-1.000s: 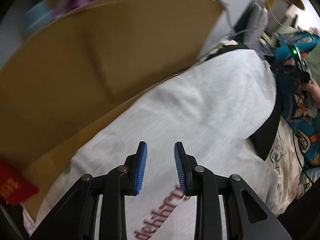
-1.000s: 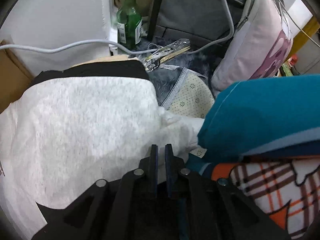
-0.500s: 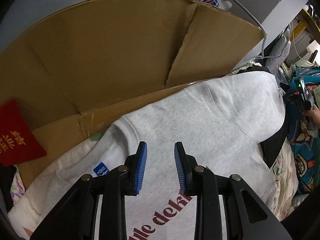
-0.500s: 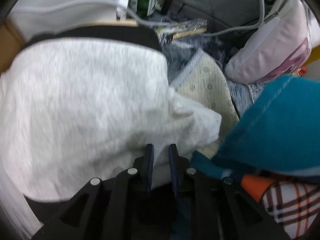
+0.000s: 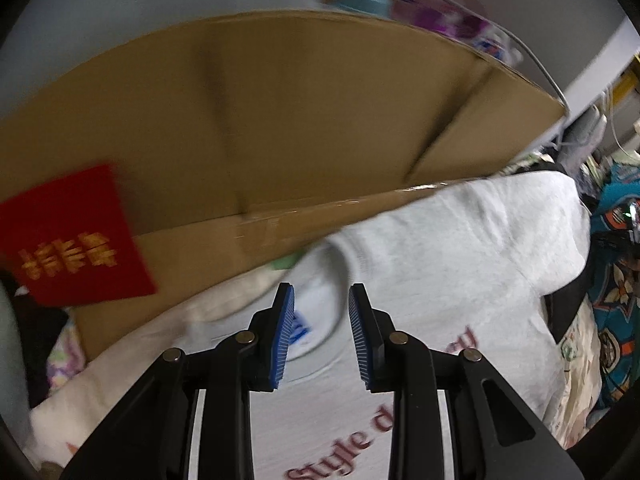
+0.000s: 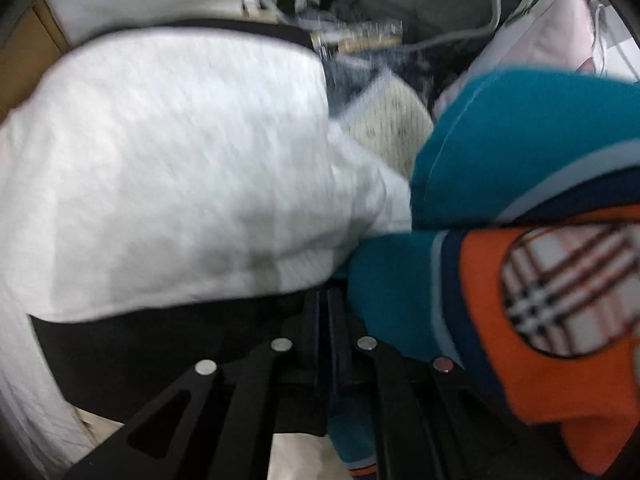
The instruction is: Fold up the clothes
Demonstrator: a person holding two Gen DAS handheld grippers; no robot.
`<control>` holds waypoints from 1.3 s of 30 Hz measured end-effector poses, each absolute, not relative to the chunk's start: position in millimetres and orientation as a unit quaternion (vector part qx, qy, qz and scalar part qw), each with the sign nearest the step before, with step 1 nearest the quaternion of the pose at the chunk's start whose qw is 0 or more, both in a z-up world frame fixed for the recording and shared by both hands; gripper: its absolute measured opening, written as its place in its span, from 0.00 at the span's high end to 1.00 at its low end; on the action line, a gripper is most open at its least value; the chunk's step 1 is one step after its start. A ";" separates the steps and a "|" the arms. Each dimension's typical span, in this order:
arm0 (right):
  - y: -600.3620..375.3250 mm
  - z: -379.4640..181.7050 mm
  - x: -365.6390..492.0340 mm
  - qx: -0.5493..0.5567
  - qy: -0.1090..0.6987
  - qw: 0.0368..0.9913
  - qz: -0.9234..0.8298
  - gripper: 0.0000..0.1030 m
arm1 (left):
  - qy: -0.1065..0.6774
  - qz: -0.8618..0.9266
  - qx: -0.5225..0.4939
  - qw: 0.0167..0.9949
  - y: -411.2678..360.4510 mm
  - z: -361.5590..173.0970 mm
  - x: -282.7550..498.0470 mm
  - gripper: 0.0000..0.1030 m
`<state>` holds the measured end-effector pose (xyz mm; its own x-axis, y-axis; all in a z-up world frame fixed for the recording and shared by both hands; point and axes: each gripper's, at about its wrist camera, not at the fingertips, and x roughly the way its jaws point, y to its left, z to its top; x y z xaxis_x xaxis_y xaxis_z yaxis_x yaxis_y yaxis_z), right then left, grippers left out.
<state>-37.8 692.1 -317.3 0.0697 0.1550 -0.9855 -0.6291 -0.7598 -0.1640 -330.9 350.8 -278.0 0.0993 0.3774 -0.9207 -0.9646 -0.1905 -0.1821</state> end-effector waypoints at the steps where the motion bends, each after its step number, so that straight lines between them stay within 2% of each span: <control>1: 690.2 -311.2 -39.6 -0.662 0.177 0.297 0.665 0.97 | 0.301 0.604 -0.486 0.555 345.9 -275.3 -338.9 0.73; 11: 673.1 -272.9 -81.8 -0.632 0.177 0.282 0.700 0.89 | 0.293 0.668 -0.501 0.466 250.1 -248.0 -441.3 0.73; 17: 651.4 -259.5 -117.6 -0.623 0.185 0.266 0.712 0.85 | 0.302 0.681 -0.536 0.397 151.9 -249.1 -485.3 0.73; 22: 638.1 -246.2 -145.7 -0.613 0.190 0.250 0.725 0.82 | 0.300 0.689 -0.565 0.340 68.7 -246.3 -503.4 0.73; 30: 612.6 -233.1 -199.6 -0.604 0.191 0.209 0.745 0.77 | 0.240 0.713 -0.617 0.229 -63.3 -245.8 -512.6 0.73; 39: 586.2 -222.7 -235.5 -0.605 0.171 0.164 0.760 0.75 | 0.173 0.727 -0.642 0.173 -134.6 -266.8 -494.5 0.73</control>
<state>-235.5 586.2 -222.7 -0.2137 0.0414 -0.9760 -0.4564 -0.8876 0.0623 -494.5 -134.6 -266.8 -0.1155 0.0284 -0.9929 -0.4729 -0.8806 0.0298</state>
